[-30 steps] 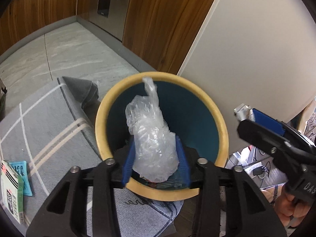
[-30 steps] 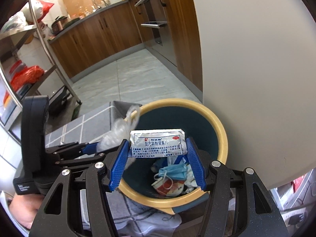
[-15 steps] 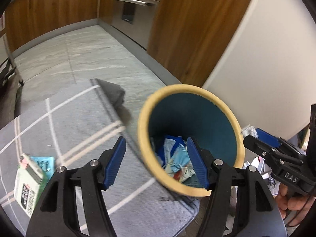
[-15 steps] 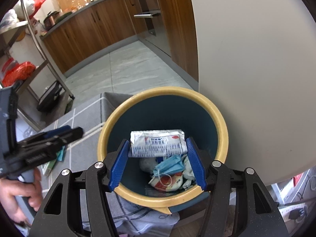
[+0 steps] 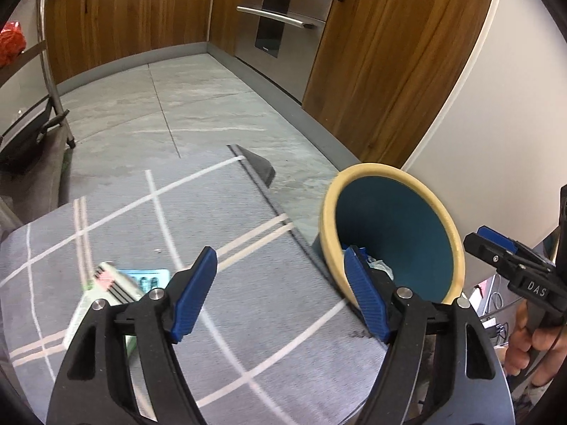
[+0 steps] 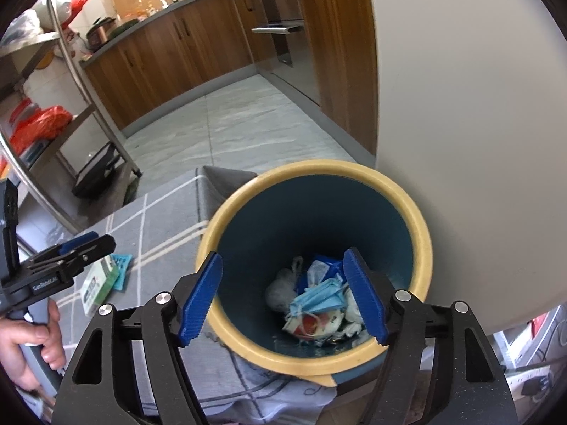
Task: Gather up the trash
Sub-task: 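Carry the plastic bag and foil sachet over the bin and release both, then grasp the COLTALIN box with the left gripper while the right gripper grasps the blue blister pack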
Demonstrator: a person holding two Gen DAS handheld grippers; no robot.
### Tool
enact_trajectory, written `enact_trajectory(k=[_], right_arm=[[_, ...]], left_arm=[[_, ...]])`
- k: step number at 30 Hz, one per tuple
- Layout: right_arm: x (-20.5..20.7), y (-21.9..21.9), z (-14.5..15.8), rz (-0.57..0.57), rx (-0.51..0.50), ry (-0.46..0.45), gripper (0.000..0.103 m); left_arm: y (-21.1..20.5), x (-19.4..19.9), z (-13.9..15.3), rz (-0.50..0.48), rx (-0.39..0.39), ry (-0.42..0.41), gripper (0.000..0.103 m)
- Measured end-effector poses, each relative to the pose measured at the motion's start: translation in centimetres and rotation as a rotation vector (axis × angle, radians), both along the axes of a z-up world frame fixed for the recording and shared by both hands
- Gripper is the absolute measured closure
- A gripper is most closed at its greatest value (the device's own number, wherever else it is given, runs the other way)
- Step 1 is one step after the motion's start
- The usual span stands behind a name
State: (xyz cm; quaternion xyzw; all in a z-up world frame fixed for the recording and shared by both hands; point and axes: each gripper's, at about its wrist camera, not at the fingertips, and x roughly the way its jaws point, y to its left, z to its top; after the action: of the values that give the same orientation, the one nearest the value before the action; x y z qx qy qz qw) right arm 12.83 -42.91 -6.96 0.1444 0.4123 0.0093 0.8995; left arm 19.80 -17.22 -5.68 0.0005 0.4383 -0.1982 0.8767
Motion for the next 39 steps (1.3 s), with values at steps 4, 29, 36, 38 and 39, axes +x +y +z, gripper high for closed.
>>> enact_trajectory(k=[4, 29, 36, 38, 39], right_arm=[[0.0, 1.3, 0.3, 0.026, 0.003, -0.009, 0.028], [1.4, 9.6, 0.4, 0.180, -0.004, 0.008, 0.027], [1.7, 12.1, -0.3, 0.227, -0.029, 0.031, 0.027], [1.7, 12.6, -0.6, 0.235, -0.035, 0.038, 0.027], [1.7, 12.8, -0.7, 0.239, -0.038, 0.042, 0.027]], left_arm=[[1.6, -0.9, 0.3, 0.002, 0.027, -0.021, 0.023], [14.7, -1.7, -5.5, 0.031, 0.230, 0.066, 0.007], [15.0, -0.1, -8.3, -0.028, 0.271, 0.116, 0.007], [15.2, 0.4, -8.7, -0.036, 0.264, 0.127, 0.007], [15.2, 0.7, -8.9, -0.042, 0.257, 0.134, 0.007]])
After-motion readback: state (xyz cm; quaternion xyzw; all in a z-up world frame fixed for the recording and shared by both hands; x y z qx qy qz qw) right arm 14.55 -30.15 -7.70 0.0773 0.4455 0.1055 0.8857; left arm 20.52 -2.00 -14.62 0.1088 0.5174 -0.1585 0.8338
